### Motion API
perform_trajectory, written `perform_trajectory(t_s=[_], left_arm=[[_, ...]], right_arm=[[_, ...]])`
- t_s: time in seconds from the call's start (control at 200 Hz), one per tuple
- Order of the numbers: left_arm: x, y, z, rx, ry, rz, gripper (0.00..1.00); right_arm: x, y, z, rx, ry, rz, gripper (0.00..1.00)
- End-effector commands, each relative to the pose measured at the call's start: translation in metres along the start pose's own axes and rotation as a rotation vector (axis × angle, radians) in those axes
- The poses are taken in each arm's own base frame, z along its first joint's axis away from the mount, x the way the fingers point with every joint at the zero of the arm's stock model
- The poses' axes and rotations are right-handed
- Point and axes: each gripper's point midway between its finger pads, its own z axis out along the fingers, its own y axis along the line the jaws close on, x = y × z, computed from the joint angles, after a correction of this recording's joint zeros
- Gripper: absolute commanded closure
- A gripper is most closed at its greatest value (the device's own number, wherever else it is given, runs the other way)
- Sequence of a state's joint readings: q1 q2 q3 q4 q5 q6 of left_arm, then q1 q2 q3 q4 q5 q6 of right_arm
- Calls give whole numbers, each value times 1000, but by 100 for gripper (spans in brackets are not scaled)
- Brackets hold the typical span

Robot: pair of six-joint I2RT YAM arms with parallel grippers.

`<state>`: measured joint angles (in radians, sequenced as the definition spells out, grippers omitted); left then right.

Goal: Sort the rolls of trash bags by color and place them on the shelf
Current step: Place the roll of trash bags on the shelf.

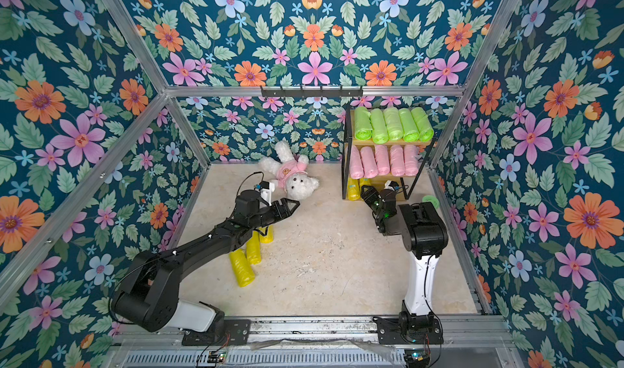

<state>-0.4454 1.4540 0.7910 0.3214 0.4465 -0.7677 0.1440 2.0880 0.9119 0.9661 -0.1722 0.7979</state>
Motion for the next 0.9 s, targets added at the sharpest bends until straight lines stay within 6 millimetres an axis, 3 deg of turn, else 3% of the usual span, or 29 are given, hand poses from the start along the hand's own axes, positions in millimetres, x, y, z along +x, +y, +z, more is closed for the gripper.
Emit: perform_trajectory(t_s=[0.0,0.285,0.515,0.64,0.895], left_arm=[[-2,-6,-2,24,-4,24,17],[3,0,-2,-4,16,39,17],[5,23,-16,-144,-1,98,17],[-1,43,-35,-281,-53,147,16],[-12,103,-78,-622,-180,216,14]], right_arm=[[-5,4,0,-6,-18,-11,23],[-13,3,-9,5,-39,-18,21],[-13,-2,-20,28,-48,-30,15],[-16,-2,-31,27,-63,-33,14],[-18,8,-70,9,-106,-56,13]])
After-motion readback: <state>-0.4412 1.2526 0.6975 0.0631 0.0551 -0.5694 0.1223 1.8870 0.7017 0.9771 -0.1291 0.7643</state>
